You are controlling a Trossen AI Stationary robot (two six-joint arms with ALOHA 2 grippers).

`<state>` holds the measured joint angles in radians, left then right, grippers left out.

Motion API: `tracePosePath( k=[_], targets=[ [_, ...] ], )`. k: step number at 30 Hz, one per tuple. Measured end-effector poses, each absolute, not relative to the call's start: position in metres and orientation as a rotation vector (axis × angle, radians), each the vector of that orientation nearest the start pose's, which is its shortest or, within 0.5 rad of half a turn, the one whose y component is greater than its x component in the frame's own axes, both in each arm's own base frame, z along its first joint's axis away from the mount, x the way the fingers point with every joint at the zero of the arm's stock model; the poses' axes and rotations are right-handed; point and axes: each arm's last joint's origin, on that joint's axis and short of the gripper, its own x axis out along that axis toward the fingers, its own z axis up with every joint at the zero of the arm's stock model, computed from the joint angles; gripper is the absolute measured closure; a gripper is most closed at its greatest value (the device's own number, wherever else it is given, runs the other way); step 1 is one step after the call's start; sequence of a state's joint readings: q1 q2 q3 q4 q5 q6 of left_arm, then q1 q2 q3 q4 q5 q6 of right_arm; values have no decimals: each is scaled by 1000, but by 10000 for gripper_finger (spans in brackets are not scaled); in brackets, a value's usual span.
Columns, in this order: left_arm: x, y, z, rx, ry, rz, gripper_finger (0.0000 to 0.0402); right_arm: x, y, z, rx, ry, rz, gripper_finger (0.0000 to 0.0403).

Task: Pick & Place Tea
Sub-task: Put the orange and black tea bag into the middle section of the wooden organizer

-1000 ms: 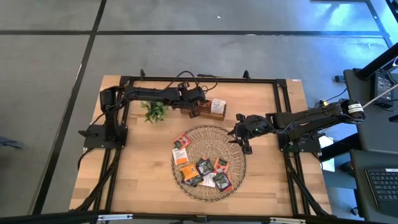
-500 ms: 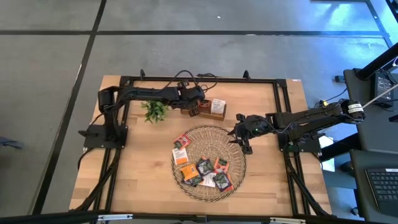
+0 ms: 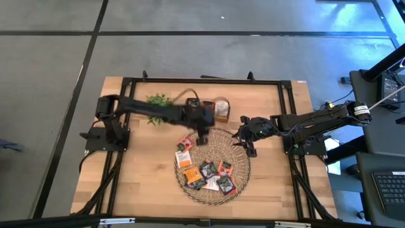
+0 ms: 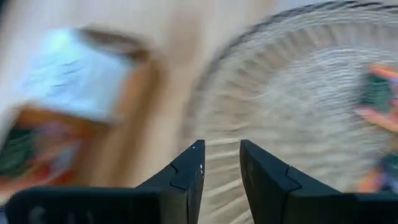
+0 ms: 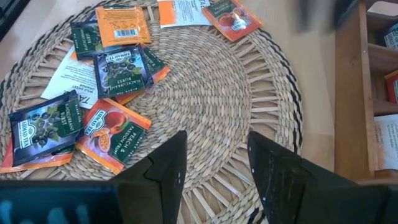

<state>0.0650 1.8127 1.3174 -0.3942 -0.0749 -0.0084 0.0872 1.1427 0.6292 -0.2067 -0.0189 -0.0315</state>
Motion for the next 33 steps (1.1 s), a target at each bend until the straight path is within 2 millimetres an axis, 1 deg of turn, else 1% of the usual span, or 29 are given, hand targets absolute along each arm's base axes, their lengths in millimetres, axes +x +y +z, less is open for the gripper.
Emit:
tracePosePath(
  k=[2, 4, 7, 9, 11, 14, 17, 20, 23, 27, 29, 33],
  targets=[
    [392, 6, 217, 10, 873, 94, 304, 226, 20, 213, -39, 710, 107, 232],
    [403, -14, 216, 24, 780, 48, 304, 226, 20, 213, -2, 700, 94, 232],
    [411, -40, 207, 46, 729, -10, 304, 228, 21, 212, 76, 687, 69, 232],
    [413, -53, 200, 58, 732, -40, 304, 228, 21, 206, 123, 710, 50, 232],
    [416, -64, 197, 62, 694, -61, 304, 228, 21, 201, 170, 726, 34, 232],
    [419, -73, 188, 53, 693, -76, 304, 230, 22, 189, 232, 765, 33, 232],
    [424, -80, 173, 31, 702, -92, 304, 232, 25, 178, 303, 793, 108, 232],
    [428, -87, 163, 4, 687, -164, 304, 236, 29, 169, 400, 815, 190, 232],
    [430, -94, 150, -21, 696, -224, 304, 241, 31, 159, 442, 850, 195, 232],
    [433, -100, 146, -41, 674, -280, 304, 249, 32, 147, 466, 863, 196, 232],
    [432, -104, 142, -58, 688, -292, 304, 254, 34, 141, 479, 854, 224, 232],
    [431, -109, 141, -102, 701, -336, 304, 260, 37, 136, 520, 846, 281, 232]
  ],
)
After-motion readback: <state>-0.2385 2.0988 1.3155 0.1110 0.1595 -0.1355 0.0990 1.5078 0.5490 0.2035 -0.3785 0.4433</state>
